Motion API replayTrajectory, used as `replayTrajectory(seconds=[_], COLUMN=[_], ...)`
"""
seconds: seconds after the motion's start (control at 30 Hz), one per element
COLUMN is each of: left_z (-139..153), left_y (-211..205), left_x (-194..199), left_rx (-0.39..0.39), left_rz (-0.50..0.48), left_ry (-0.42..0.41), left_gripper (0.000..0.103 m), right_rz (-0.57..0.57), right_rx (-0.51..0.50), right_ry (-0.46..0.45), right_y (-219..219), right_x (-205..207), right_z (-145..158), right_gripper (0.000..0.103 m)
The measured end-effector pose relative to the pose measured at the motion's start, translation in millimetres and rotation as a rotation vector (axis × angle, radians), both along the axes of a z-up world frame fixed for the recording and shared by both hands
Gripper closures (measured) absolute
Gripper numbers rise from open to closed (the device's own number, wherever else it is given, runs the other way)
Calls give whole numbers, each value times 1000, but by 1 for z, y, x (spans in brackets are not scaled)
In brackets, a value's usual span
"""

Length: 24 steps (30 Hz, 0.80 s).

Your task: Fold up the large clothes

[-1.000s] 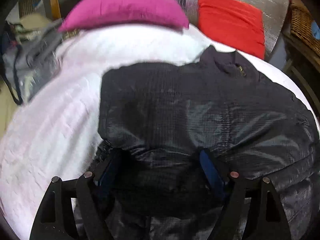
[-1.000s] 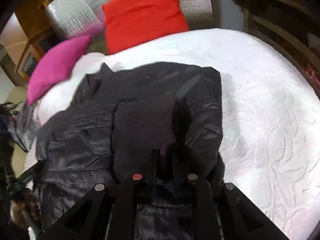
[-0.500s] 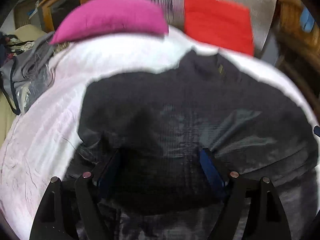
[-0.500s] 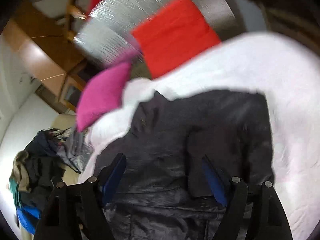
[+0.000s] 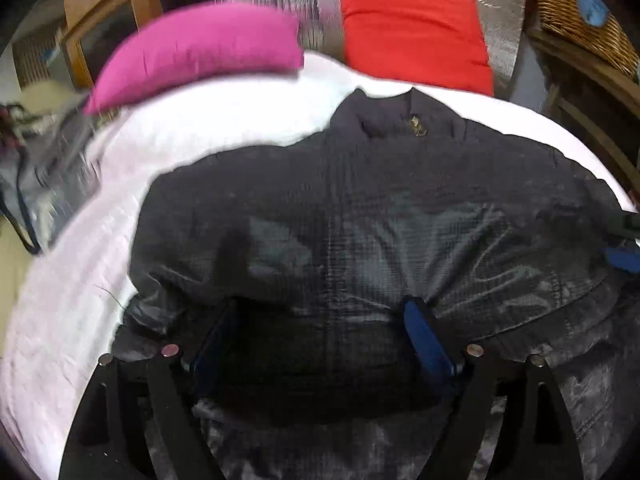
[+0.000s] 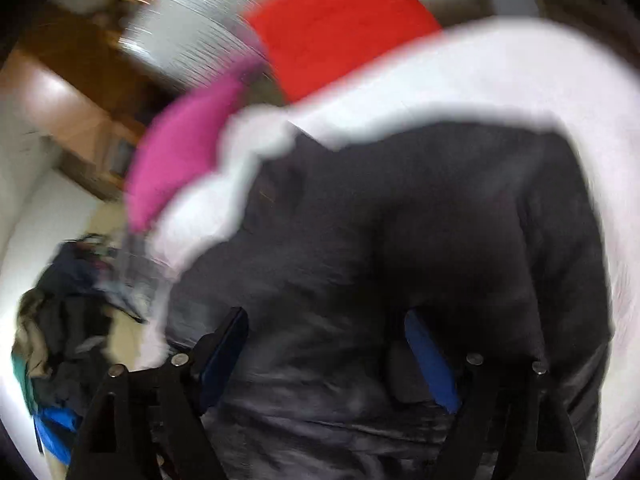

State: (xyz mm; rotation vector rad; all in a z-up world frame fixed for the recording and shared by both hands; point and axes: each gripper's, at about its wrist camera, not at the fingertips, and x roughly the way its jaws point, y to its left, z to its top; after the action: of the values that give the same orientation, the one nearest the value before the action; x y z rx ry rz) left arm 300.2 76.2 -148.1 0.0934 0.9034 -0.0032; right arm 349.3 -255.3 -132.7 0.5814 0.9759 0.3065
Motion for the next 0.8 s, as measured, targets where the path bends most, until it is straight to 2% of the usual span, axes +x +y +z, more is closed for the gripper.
replayTrajectory(seconds=[0.07,0.13,0.2,0.23,0.3,0.37,0.43,0.5,0.6,0.8], left_z=[17,31,37,34,26,30,42,52,61,68], left_y=[2,4,10,14,18,27,33,37,44,53], left_x=[-11,-24,-36,-37,-39,-47,-66,-85,-103,-129], left_rx=[-63,-68,-90,-110,-124,-151,-194,-216,-239,-299], left_rz=[-21,-10,6,23,39,62,57,59,64,92], left_ry=[-33,-97,-121,-99,-26,-22,-64,-85,-104,-113], left_gripper=[18,18,17,17,17,17,17,17,17,17], right_rz=[7,39,76,86,72,43,23,43,57,74], right_rx=[-26,3,4,-14,-48,-45,-48,-9,-43,-27], right_ry=[-47,-113,-154,-154,-47,5,-23,-80,-134,-186], right_y=[1,7,14,18,23,19,20,23,30,39], right_x=[-11,-27,-36,-37,-29,-24,-27,-40,-62,-109], right_z=[18,39,45,41,13,-4,4,23,44,65], right_gripper=[20,20,20,18,17,17,16,16,16,16])
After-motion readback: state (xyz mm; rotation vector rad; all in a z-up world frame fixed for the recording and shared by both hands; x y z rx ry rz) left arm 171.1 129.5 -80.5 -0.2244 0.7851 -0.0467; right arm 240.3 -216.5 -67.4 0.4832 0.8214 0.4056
